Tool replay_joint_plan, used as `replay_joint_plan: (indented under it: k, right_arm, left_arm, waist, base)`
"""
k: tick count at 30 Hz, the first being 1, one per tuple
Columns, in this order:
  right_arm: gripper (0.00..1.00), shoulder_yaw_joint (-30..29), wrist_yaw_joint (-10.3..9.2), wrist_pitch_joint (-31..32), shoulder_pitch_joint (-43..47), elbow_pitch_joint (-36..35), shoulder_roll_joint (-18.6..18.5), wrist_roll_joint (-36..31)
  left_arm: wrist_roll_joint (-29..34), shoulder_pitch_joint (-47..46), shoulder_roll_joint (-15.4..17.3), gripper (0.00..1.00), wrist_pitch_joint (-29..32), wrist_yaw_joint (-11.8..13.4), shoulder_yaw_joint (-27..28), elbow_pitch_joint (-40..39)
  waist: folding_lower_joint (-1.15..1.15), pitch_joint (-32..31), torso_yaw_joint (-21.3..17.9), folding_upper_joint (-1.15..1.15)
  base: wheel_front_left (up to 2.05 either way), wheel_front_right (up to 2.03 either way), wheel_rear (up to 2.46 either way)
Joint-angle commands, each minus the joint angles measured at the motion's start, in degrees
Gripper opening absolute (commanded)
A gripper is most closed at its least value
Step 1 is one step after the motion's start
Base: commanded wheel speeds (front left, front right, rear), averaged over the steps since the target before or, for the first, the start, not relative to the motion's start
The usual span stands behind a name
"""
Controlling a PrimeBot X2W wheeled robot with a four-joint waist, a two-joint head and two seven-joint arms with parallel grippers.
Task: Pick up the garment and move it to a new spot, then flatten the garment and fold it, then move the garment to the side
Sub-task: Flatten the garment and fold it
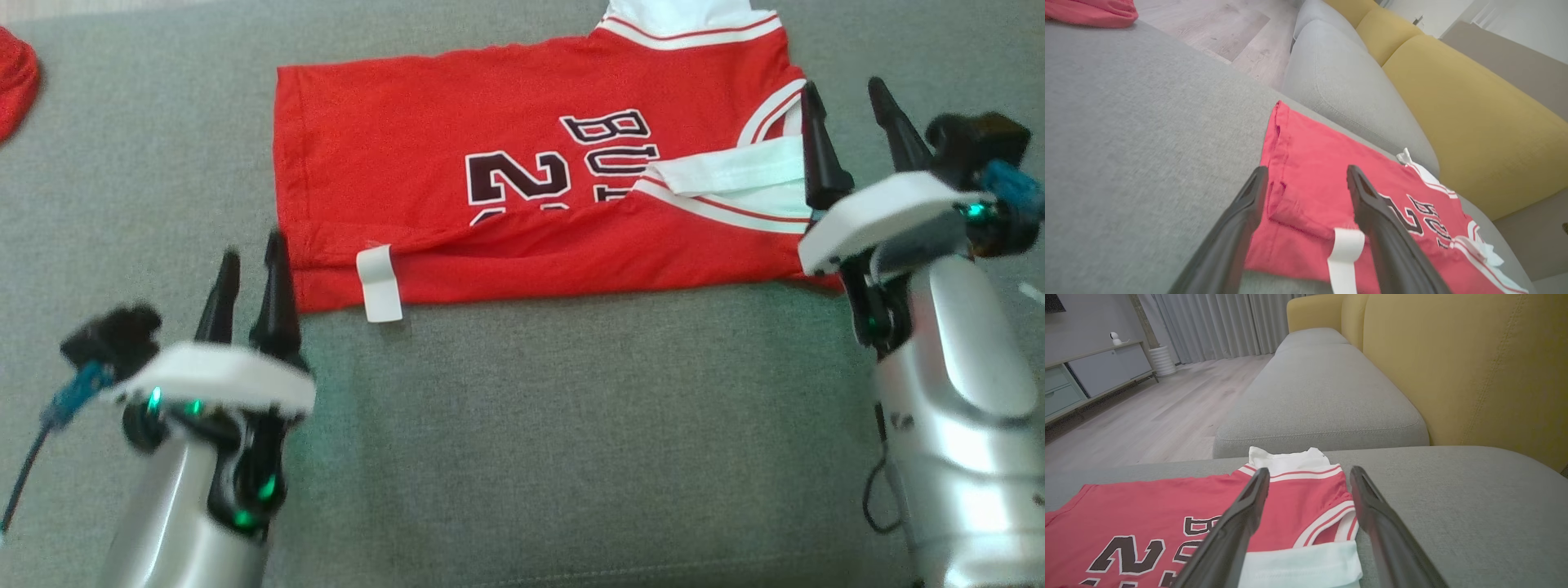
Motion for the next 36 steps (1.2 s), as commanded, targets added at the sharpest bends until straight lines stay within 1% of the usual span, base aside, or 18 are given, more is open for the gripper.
replay_joint_plan:
  k: [1,5,7,11,14,19,26,27,28,29,31,32,33,34,35,36]
  right_arm:
    - [1.00,0.6,0.23,-0.5,1.4,-3.3,0.7,-0.2]
    - [1.00,0.1,0.23,0.2,6.2,-8.8,0.7,-0.5]
    - [1.00,-0.2,0.23,0.8,8.9,-11.9,0.8,-0.5]
    - [1.00,-0.6,0.23,2.2,13.8,-17.5,1.1,-0.7]
    - [1.00,-0.4,0.23,3.3,16.4,-20.3,1.3,0.1]
    - [1.00,0.0,0.23,4.0,18.3,-21.8,1.3,2.0]
    - [1.00,0.2,0.23,4.3,18.2,-20.8,1.3,3.0]
    - [1.00,0.1,0.23,4.7,18.1,-20.4,1.3,3.1]
    - [1.00,0.1,0.23,5.1,17.9,-19.8,1.3,3.2]
    - [1.00,0.1,0.23,5.1,17.9,-19.8,1.3,3.2]
    - [1.00,-0.1,0.23,6.1,17.5,-18.2,1.3,3.9]
    - [1.00,-0.3,0.23,6.4,17.1,-17.3,1.3,4.3]
    - [1.00,-0.4,0.23,6.7,16.7,-16.3,1.3,4.4]
    - [1.00,-0.5,0.23,7.0,16.2,-15.3,1.3,4.5]
    - [1.00,-0.8,0.23,7.3,15.7,-14.1,1.3,4.4]
    - [1.00,-1.0,0.23,7.7,15.2,-12.8,1.3,4.4]
  left_arm:
    - [0.6,0.8,2.2,1.00,0.2,0.1,1.6,-3.1]
    - [0.3,5.3,3.0,1.00,2.0,1.5,1.3,-5.2]
    - [0.4,6.5,2.9,1.00,2.6,2.4,1.0,-5.5]
    - [0.1,6.5,2.6,1.00,3.5,3.5,0.9,-3.9]
    - [0.2,5.0,2.5,1.00,3.4,4.1,1.3,-1.5]
    - [0.1,1.7,2.4,1.00,3.2,4.4,1.7,2.6]
    - [0.2,-0.6,2.8,1.00,4.3,4.5,1.2,7.6]
    - [0.1,-0.7,2.8,0.95,4.6,4.3,1.0,8.0]
    - [0.1,-0.7,2.8,0.78,5.1,4.2,0.6,8.3]
    - [0.1,-0.7,2.8,0.78,5.1,4.2,0.6,8.3]
    - [0.0,-0.6,2.7,0.45,6.1,3.8,-0.1,8.6]
    - [-0.2,-0.5,2.6,0.40,6.5,3.6,-0.4,8.7]
    - [-0.2,-0.4,2.5,0.31,6.8,3.5,-0.7,8.6]
    - [-0.3,-0.4,2.5,0.19,7.0,3.4,-0.9,8.4]
    - [-0.3,-0.4,2.4,0.04,7.1,3.4,-1.0,8.3]
    - [-0.4,-0.3,2.4,0.00,7.2,3.3,-1.1,8.2]
  waist:
    - [0.00,-0.7,-0.1,0.00]
    - [0.00,-1.9,-0.1,0.00]
    - [0.00,-2.2,-0.2,0.00]
    - [0.00,-1.7,-0.9,0.00]
    - [0.00,-0.6,-1.8,0.00]
    - [0.00,1.2,-3.2,0.00]
    - [0.00,2.3,-4.1,0.00]
    - [0.00,2.3,-4.1,0.00]
    - [0.00,2.4,-4.1,0.00]
    - [0.00,2.4,-4.1,0.00]
    - [0.00,2.5,-4.0,0.00]
    - [0.00,2.6,-3.9,0.00]
    - [0.00,2.6,-3.8,0.00]
    - [0.00,2.7,-3.6,0.00]
    - [0.00,2.7,-3.5,0.00]
    - [0.00,2.8,-3.3,0.00]
  base:
    - [0.00,0.00,0.00]
    - [0.00,0.00,0.00]
    - [0.00,0.00,0.00]
    - [0.00,0.00,0.00]
    - [0.00,0.00,0.00]
    - [0.00,0.00,0.00]
    - [0.00,0.00,0.00]
    - [0.00,0.00,0.00]
    - [0.00,0.00,0.00]
    - [0.00,0.00,0.00]
    - [0.00,0.00,0.00]
    - [0.00,0.00,0.00]
    - [0.00,0.00,0.00]
    - [0.00,0.00,0.00]
    - [0.00,0.00,0.00]
    - [0.00,0.00,0.00]
